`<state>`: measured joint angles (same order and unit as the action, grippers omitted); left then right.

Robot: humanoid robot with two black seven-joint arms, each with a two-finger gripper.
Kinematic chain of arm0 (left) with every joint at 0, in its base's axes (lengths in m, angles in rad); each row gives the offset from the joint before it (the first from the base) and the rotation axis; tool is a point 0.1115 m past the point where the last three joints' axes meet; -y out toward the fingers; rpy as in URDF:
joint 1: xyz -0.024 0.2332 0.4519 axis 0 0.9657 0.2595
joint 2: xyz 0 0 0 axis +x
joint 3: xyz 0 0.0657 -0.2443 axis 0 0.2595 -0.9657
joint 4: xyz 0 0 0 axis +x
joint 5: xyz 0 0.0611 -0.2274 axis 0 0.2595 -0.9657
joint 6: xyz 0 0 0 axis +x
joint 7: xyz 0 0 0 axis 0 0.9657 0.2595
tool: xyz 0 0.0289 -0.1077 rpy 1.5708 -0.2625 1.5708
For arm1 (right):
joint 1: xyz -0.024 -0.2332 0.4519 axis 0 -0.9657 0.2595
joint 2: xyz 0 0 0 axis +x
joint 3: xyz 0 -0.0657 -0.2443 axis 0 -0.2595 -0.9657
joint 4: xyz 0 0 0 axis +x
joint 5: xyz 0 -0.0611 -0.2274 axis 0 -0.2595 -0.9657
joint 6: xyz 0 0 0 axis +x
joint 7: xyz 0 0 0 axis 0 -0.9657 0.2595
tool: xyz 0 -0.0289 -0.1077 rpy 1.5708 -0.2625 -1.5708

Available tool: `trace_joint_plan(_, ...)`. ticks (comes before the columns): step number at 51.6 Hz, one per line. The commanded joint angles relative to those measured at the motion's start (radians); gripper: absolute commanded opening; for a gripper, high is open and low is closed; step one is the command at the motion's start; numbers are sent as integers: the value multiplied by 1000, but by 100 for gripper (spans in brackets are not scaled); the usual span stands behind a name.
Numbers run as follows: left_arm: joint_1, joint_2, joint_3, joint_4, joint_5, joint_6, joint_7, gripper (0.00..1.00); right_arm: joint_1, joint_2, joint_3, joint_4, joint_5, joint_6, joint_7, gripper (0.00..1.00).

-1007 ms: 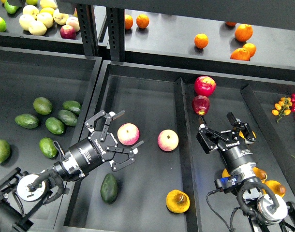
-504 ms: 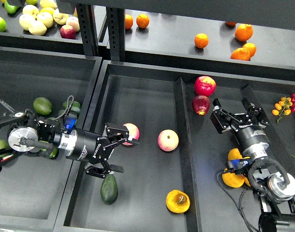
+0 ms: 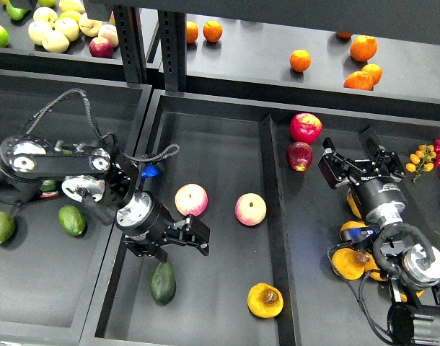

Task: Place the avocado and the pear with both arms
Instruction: 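Swing the left gripper down toward the dark green avocado, then close the left gripper around the dark green avocado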

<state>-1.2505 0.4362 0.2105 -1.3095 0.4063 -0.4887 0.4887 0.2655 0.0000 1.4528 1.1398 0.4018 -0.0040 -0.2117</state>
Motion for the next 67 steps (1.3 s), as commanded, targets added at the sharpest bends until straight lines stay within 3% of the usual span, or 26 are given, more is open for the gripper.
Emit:
trace_joint_plan(1, -41, -62, 119, 6, -3, 0, 0, 99, 3, 0, -2, 0, 0, 1, 0, 100)
trace_joint_plan(14, -60, -194, 207, 108, -3, 0, 0, 99, 6, 0, -2, 2, 3, 2, 0, 100)
trace_joint_plan(38, -37, -306, 277, 363, 3, 0, 0, 99, 6, 0, -2, 3, 5, 9, 0, 100)
trace_joint_plan(67, 82, -379, 277, 480, 11, 0, 0, 99, 6, 0, -2, 2, 5, 10, 0, 100)
